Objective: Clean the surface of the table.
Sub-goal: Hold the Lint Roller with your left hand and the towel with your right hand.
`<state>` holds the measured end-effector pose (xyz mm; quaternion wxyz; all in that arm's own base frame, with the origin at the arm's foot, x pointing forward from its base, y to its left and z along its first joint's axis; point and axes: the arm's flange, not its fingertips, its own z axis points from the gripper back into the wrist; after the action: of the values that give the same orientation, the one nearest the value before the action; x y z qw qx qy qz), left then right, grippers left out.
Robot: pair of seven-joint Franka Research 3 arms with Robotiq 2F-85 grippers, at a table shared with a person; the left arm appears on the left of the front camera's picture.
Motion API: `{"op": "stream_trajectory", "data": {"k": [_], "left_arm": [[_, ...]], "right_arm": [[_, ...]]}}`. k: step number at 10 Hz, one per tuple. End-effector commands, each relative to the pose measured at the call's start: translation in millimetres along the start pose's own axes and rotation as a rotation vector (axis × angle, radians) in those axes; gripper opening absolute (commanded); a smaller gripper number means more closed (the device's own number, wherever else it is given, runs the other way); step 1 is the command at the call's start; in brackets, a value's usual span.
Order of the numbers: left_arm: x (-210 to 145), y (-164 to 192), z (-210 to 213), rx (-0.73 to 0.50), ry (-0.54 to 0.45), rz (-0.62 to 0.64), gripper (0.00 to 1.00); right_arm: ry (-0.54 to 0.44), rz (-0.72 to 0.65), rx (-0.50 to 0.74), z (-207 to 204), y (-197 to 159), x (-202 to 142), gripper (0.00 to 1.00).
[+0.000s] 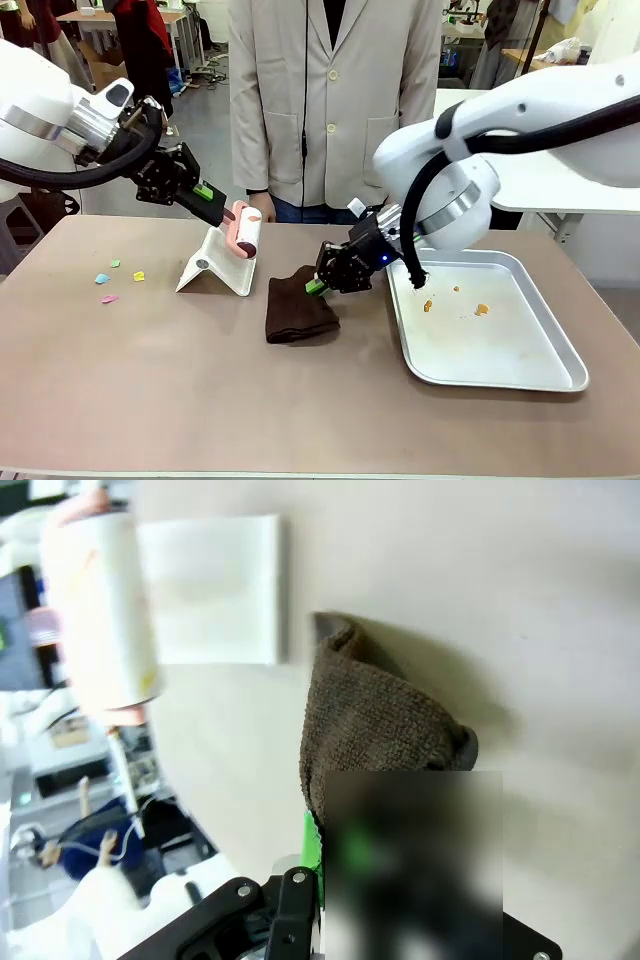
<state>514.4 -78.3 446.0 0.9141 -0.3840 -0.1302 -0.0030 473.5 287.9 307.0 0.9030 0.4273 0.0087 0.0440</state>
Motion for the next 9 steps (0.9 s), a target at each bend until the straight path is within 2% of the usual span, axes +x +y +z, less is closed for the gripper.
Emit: {"op": "stream_trajectory", "data": {"k": [1,2,4,5,7,9], "left_arm": [[-12.6,3.8,23.7,-0.09,0.048,0.037,0.0],[-17.2,7.7,41.1,-0.132,0.029,0.062,0.0],[-29.2,26.9,75.3,-0.201,-0.01,0.077,0.0],[-36.3,36.3,90.1,-0.24,0.014,0.052,0.0],[-47.6,60.4,129.2,-0.238,0.019,0.039,0.0],[-62.2,97.1,179.0,-0.248,0.017,0.012,0.0]], "right_arm": [[0.034,0.083,0.19,45.1,-20.0,-24.3,0.0],[0.023,0.125,0.312,72.0,-20.5,-30.7,0.0],[0.008,0.074,0.478,117.1,-23.8,-45.1,0.0],[-0.033,0.062,0.521,138.2,-24.8,-57.9,0.0],[-0.087,0.011,0.634,190.4,-32.3,-93.4,0.0],[-0.183,-0.074,0.667,245.0,-56.5,-128.1,0.0]]}}
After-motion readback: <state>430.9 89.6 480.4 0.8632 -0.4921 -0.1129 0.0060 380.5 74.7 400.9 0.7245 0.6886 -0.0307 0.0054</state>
